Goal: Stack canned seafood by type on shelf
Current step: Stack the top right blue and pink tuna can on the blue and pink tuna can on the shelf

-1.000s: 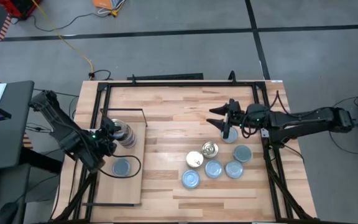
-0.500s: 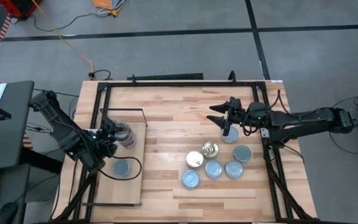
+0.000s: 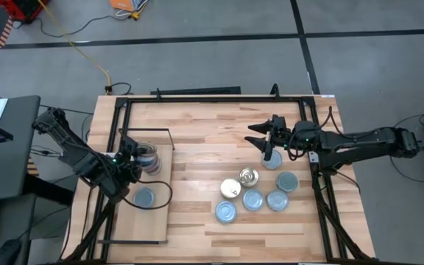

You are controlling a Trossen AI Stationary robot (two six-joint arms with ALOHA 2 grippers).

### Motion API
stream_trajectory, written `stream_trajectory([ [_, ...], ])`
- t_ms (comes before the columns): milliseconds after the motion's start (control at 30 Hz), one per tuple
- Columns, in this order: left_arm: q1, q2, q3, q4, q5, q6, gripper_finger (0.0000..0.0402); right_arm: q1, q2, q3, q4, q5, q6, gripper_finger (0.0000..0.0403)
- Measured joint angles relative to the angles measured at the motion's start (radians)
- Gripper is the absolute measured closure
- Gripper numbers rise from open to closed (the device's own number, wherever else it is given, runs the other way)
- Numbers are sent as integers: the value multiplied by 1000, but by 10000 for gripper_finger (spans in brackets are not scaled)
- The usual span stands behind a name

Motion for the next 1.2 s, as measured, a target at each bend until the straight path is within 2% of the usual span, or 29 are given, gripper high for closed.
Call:
stream_trajectory([
  [400, 1, 0, 0, 8, 75, -26, 110, 0, 0, 0, 19, 0, 0, 117],
  [567, 9, 0, 0, 5, 84, -38, 107, 0, 0, 0, 18, 0, 15, 117],
  [933, 135, -25, 2, -16, 177, -75, 107, 3, 0, 0, 17, 0, 17, 117],
  [1200, 164, -24, 12, -17, 224, -3, 106, 8, 0, 0, 15, -1, 16, 117],
])
